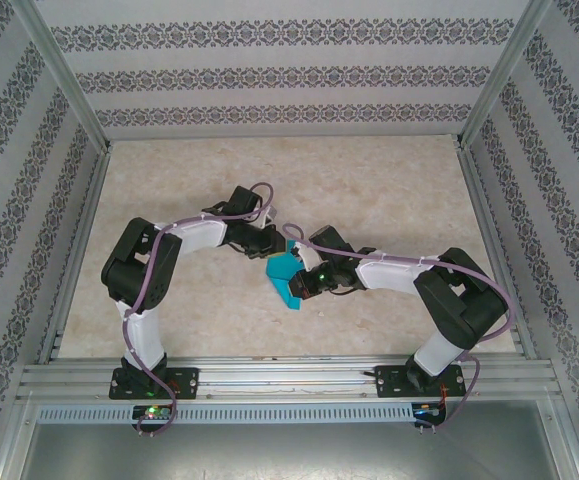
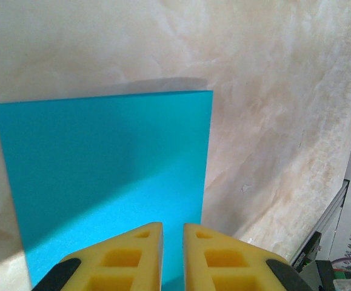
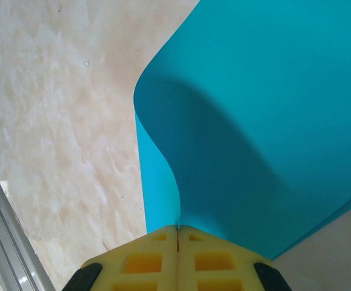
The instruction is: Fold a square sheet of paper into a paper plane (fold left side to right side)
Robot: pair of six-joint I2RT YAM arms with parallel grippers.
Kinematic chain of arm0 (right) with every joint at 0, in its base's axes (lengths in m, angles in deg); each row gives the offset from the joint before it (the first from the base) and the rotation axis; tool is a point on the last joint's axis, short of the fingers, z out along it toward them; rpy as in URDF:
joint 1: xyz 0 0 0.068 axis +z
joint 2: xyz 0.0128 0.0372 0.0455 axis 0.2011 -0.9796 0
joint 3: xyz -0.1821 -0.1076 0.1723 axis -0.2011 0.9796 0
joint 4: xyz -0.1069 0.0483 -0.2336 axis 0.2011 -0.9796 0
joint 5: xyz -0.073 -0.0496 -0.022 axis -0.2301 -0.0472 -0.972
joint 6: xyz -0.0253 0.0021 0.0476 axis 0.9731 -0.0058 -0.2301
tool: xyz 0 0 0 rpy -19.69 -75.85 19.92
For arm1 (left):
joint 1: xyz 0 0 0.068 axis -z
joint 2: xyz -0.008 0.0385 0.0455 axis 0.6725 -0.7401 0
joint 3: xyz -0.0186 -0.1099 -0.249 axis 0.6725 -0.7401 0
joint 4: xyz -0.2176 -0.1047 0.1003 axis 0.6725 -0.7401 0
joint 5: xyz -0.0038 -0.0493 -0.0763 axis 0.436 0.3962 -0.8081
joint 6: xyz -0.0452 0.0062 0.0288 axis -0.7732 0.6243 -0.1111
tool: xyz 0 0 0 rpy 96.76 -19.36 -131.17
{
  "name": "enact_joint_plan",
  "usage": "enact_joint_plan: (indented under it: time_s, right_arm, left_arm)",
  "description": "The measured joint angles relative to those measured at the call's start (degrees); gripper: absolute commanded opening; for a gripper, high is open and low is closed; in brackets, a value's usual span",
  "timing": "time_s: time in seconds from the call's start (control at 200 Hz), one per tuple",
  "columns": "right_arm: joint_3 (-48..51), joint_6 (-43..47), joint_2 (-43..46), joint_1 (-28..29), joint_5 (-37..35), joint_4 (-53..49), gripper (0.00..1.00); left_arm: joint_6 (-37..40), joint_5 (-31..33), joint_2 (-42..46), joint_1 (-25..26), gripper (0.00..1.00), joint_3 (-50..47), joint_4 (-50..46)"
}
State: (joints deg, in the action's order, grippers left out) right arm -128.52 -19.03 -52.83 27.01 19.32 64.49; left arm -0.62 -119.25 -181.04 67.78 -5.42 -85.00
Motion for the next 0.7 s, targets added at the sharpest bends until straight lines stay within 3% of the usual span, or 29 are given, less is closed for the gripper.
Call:
enact_joint_plan:
  time_s: [0.24, 0.699]
  right_arm:
    - [0.00, -0.02, 0.00, -0.42, -0.22, -0.20, 0.00]
    - [-0.46, -0.02, 0.00, -2.51, -3.74, -3.89, 0.00]
  left_arm:
    - [1.14, -0.09, -4.68, -0.02, 0.15, 1.11, -1.20]
    - [2.38, 0.24, -4.72, 0.04, 0.14, 1.36, -1.60]
